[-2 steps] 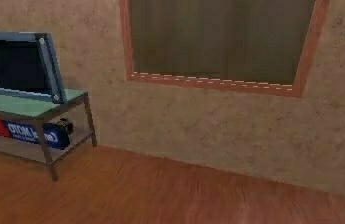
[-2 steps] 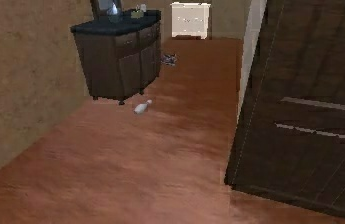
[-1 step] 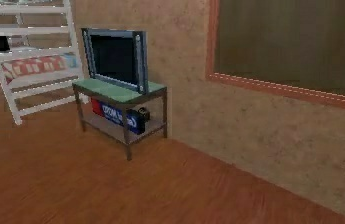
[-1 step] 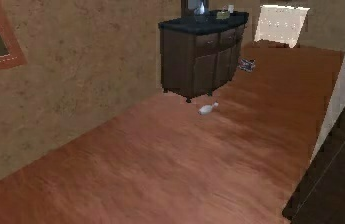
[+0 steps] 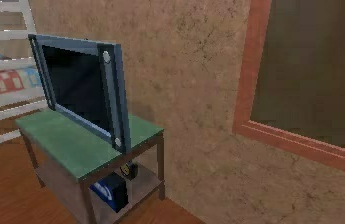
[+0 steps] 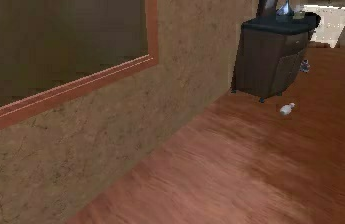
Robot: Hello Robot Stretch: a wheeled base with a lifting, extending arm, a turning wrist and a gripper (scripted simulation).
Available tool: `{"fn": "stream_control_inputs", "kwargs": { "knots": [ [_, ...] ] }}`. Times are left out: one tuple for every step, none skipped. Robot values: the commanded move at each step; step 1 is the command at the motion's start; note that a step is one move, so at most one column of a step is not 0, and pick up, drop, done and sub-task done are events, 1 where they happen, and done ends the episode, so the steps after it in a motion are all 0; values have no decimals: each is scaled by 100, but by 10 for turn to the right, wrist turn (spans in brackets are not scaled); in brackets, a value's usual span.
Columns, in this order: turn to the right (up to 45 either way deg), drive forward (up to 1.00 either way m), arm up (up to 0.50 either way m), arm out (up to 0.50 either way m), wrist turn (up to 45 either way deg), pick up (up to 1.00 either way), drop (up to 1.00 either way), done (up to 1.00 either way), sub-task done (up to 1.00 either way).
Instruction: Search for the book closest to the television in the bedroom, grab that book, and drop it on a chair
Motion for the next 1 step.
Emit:
{"fn": "stream_control_inputs", "kwargs": {
  "knots": [
    [30,0,0,0,0,0,0,0,0]
  ]
}}
